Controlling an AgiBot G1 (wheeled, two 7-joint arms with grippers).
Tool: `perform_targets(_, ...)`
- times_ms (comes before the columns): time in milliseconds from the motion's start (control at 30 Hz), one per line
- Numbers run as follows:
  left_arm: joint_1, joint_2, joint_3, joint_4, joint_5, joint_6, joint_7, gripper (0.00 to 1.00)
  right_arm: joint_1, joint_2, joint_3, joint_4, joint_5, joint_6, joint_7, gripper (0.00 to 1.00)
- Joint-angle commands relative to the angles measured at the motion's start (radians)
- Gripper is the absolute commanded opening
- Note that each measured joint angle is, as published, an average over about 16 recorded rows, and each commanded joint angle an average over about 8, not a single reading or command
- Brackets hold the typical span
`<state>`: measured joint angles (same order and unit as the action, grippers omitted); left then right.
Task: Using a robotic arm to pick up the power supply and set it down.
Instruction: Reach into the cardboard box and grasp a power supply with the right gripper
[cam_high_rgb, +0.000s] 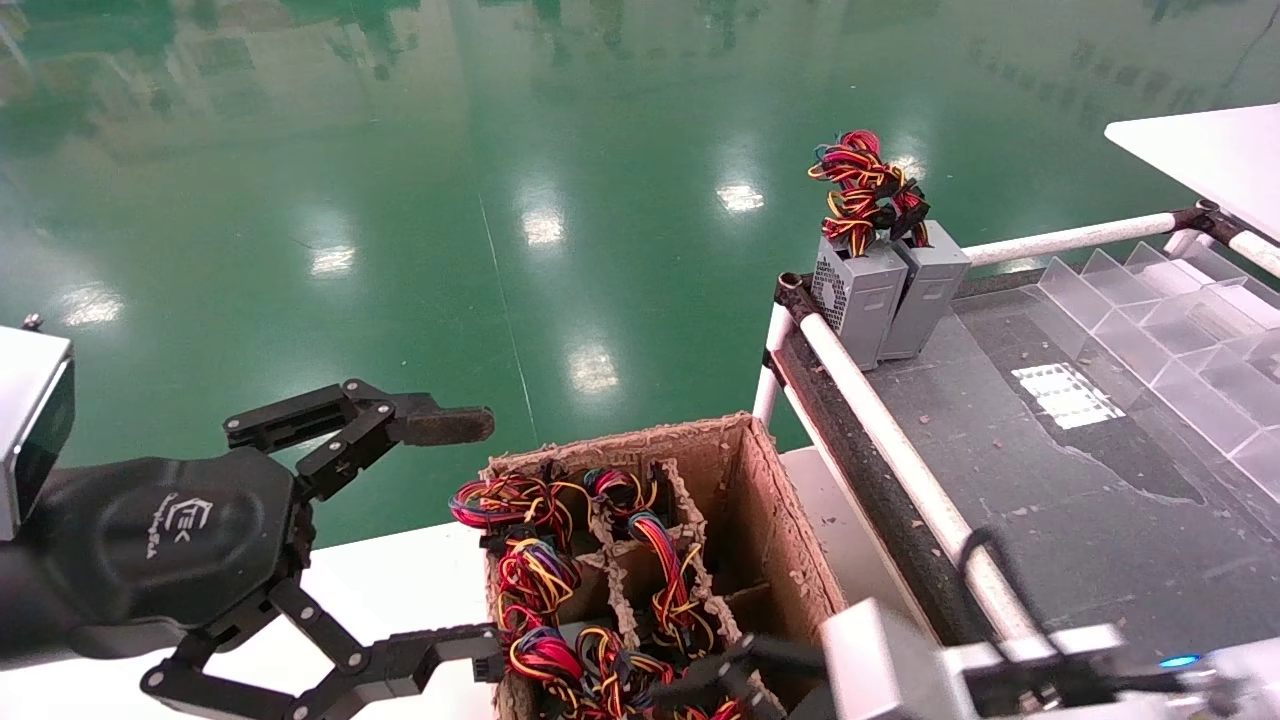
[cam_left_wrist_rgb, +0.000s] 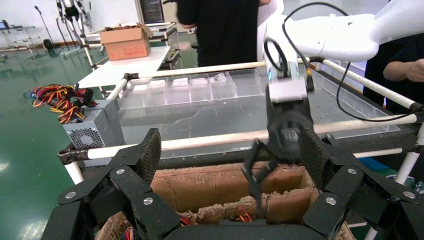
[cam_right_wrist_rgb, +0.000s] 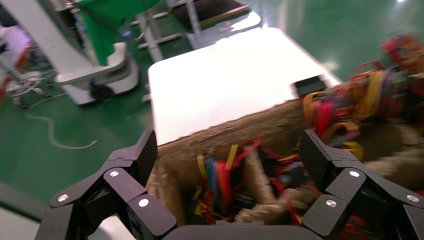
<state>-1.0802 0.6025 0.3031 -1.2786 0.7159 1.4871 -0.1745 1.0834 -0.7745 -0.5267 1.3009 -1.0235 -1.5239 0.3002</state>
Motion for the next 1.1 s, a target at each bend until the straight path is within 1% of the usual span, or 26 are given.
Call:
perform_targets(33,0.000,0.000,0.000,0.000,0.000,0.000,0.000,1.00,0.000,-0.023,-0.019,-0.003,-0.014,-0.006,0.004,1.00)
perform_targets(233,0.000,0.000,0.000,0.000,0.000,0.000,0.000,1.00,0.005,-0.073,-0.071,-0.011,-0.063,-0.017,0.008,1.00)
perform_targets(267,0.000,0.000,0.000,0.000,0.000,0.000,0.000,1.00,0.005,-0.079,-0.078,-0.013,-0.070,-0.017,0.007,0.91)
perform_targets(500,0.000,0.000,0.001,0.000,0.000,0.000,0.000,1.00,0.000,-0.113,-0.113,-0.065,-0.109,-0.016,-0.025,0.04)
perform_targets(533,0.000,0.000,0.001,0.000,-0.001,0.000,0.000,1.00,0.001,-0.118,-0.116,-0.077,-0.114,-0.015,-0.031,0.00)
perform_targets(833,0.000,0.000,0.001,0.000,-0.001,0.000,0.001,1.00,0.009,-0.157,-0.132,-0.189,-0.125,-0.014,-0.075,0.00)
perform_targets(1100,0.000,-0.001,0.002,0.000,-0.001,-0.001,0.001,1.00,0.016,-0.168,-0.141,-0.243,-0.116,-0.027,-0.102,0.00)
